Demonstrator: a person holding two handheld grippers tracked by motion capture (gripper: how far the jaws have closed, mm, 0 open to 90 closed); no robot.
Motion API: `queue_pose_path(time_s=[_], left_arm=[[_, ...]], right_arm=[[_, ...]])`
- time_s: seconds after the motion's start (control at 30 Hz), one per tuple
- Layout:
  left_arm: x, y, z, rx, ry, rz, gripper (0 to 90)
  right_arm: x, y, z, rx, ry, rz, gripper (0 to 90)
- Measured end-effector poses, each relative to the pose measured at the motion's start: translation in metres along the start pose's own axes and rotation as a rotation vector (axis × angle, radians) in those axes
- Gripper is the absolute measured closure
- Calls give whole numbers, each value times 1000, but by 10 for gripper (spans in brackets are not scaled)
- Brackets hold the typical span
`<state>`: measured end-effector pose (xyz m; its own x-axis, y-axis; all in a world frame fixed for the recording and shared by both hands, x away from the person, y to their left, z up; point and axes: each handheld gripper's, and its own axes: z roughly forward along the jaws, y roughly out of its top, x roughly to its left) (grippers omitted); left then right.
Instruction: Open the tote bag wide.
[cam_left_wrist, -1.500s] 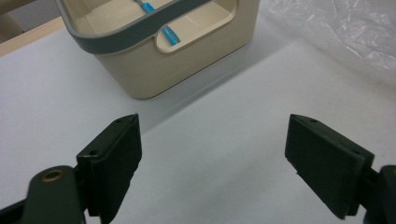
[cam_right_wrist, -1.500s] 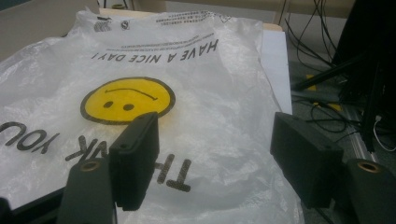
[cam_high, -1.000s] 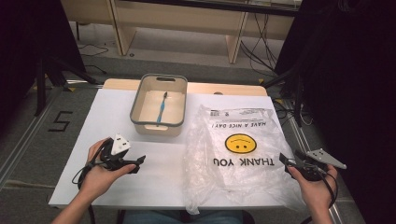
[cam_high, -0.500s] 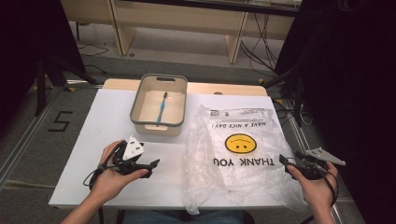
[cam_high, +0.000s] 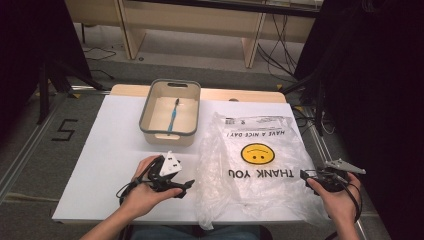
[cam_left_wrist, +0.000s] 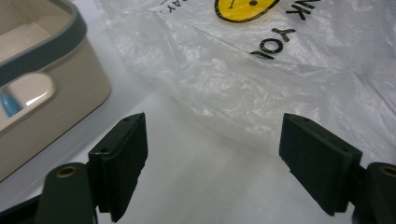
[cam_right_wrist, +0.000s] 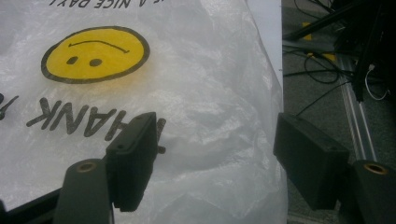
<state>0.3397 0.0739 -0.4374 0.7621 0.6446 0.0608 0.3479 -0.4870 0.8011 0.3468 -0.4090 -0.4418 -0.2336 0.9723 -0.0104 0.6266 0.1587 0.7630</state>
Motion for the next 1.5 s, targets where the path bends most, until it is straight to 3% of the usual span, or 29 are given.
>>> queue_pose_path(time_s=[0.23, 0.37, 0.67, 0.83, 0.9, 1.03, 1.3, 1.37, 1.4, 1.5], left_arm=[[-12, 4, 19, 50, -15, 13, 235], [-16, 1, 30, 75, -71, 13, 222], [-28, 0, 53, 125, -88, 36, 213], [-32, -1, 62, 157, -83, 21, 223], [-32, -2, 65, 163, -85, 10, 233], [-31, -6, 71, 187, -66, -8, 254], [-31, -6, 73, 204, -80, -33, 389], [-31, -4, 73, 205, -83, -28, 473], [-31, -3, 74, 199, -80, -30, 563], [-30, -2, 76, 196, -76, -43, 616]], right_arm=[[-2, -1, 1, 24, -1, 7, 310], [-3, -3, 2, 53, 0, 11, 310], [-3, -7, 9, 125, 18, 18, 314], [-4, -10, 11, 156, 24, 15, 382], [-2, -8, 10, 158, 54, 19, 444], [-2, -7, 11, 162, 49, 8, 480], [-8, -13, 16, 227, 72, 21, 637], [-9, -13, 18, 239, 78, 25, 689], [-9, -14, 20, 255, 93, 29, 752], [-9, -14, 22, 254, 106, 23, 831]])
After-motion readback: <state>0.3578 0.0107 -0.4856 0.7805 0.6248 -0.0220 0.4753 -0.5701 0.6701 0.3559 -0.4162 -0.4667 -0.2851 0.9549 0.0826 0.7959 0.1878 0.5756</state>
